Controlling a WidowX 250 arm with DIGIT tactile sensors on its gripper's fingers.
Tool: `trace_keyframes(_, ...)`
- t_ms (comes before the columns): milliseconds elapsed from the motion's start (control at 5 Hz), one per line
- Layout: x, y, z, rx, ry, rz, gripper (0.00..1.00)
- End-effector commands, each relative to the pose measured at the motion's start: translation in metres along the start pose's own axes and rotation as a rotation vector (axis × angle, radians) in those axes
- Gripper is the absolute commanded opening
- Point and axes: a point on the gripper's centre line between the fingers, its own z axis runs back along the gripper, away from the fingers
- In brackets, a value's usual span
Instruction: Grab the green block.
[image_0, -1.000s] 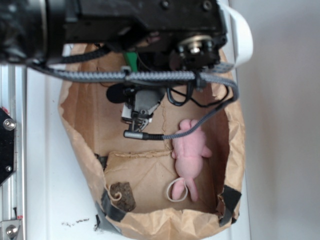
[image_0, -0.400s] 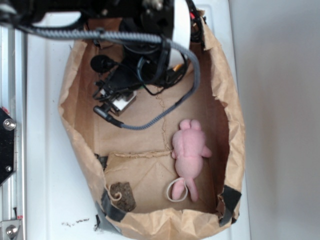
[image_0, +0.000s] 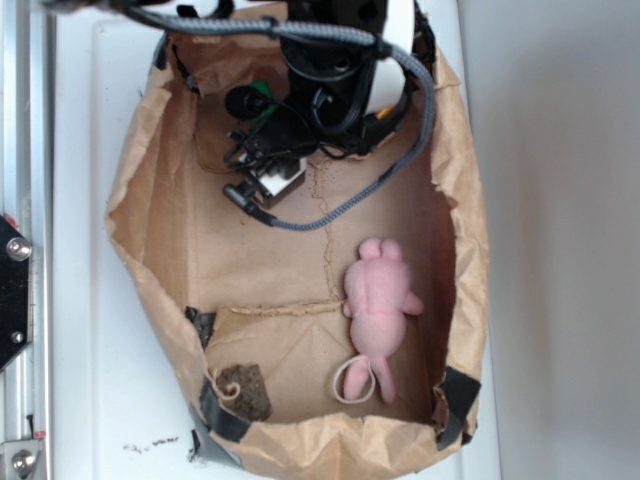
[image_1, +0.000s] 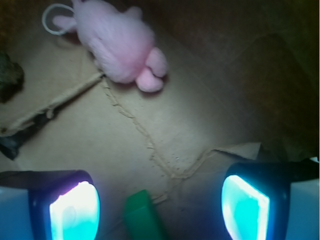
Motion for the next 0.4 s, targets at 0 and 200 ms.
trace_keyframes(0, -0.017, 0.022, -0.002, 0.147, 0.047, -0.008, 1.00)
trace_keyframes(200, -0.030, 0.005, -0.002, 0.092, 0.103, -0.040, 1.00)
